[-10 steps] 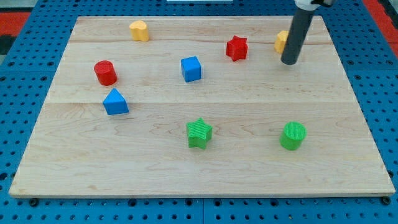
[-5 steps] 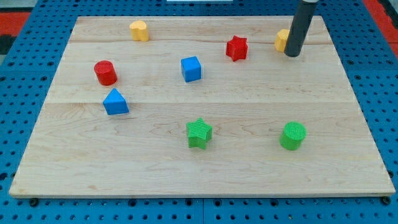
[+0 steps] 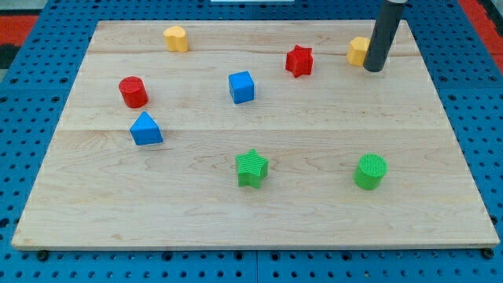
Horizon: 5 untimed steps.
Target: Place the yellow hexagon diagonal to the top right of the red star
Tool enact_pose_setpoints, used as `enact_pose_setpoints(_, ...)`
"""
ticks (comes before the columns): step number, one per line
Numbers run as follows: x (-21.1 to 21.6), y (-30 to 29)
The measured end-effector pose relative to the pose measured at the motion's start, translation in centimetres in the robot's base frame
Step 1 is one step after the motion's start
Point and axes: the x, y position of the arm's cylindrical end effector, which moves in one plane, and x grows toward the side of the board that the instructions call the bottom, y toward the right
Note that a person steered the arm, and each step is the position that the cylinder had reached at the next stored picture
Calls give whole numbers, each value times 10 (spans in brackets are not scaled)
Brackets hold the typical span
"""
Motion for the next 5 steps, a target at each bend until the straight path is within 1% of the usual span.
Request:
enact_pose_setpoints(1,-10,0)
enact_pose_setpoints(2,-30,0)
enact_pose_setpoints(3,-35,2)
enact_pose_setpoints(4,-26,16)
enact_pose_setpoints(5,-18,-4)
